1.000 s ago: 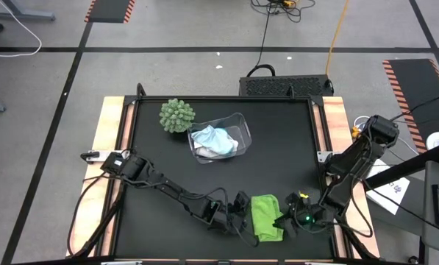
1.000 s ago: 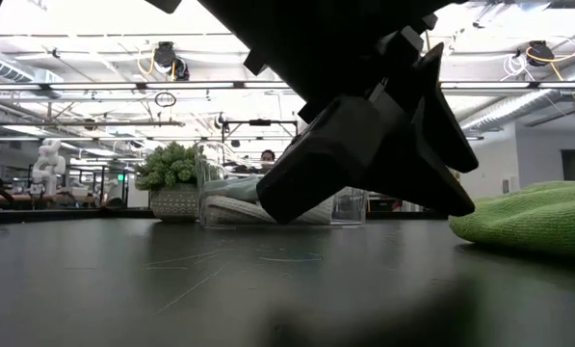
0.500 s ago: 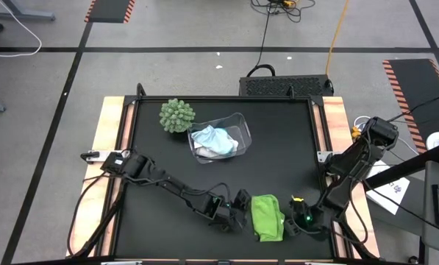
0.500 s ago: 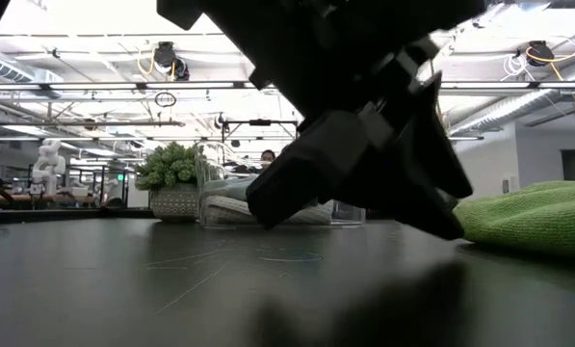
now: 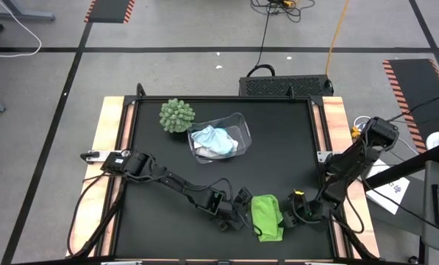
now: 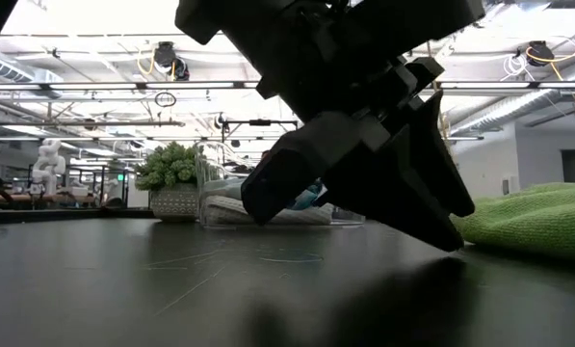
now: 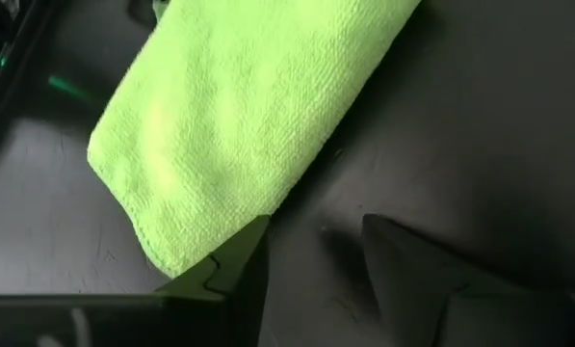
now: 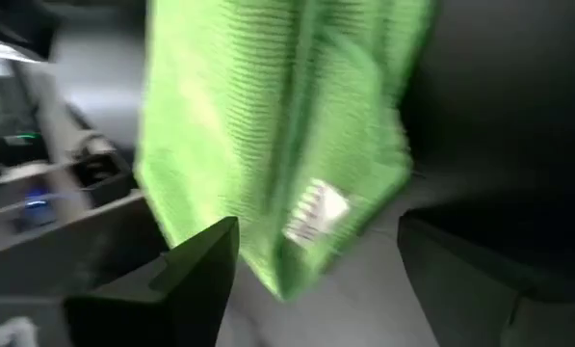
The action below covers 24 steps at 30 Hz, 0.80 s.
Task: Fold microfiber towels
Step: Put the folded green towel into the transparent bin
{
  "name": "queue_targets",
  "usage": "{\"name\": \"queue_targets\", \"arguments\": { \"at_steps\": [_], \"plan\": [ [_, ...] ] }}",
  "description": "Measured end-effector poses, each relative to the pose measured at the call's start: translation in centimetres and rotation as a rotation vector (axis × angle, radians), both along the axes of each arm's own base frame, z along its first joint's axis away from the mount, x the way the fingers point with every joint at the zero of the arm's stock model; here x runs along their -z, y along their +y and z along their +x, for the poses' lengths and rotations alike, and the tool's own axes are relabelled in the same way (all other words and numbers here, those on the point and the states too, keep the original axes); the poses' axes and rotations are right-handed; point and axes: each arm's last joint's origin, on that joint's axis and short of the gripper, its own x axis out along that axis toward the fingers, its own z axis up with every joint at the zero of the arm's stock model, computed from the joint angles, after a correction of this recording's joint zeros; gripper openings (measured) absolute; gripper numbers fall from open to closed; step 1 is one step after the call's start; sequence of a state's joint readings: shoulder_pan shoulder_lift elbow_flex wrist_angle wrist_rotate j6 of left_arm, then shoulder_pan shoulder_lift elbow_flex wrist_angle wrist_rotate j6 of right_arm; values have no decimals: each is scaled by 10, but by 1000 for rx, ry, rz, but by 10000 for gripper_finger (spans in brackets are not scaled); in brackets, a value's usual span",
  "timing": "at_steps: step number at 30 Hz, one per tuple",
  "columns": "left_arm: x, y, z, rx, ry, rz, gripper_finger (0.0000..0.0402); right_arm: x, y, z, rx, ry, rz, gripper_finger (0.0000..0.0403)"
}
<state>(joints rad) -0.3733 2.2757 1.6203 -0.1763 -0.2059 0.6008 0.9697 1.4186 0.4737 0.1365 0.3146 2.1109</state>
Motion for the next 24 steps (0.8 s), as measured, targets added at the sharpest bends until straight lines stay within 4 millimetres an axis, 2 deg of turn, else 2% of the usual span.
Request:
{"name": "queue_targets", "arguments": {
  "at_steps": [6,10,19,24],
  "plan": [
    [-1,-1,1,29,-4,-39,123,11,-6,2,48,-182,1,282],
    [-1,-1,2,43,-12,-30,105,13,-10,5,79,-222,-32,280],
    [-3,9,8,43,-34,-56,101,14,-18,19,80,-239,-62,279],
    [8,13,12,41,-28,-76,101,13,-24,28,61,-251,-66,279]
  ]
}}
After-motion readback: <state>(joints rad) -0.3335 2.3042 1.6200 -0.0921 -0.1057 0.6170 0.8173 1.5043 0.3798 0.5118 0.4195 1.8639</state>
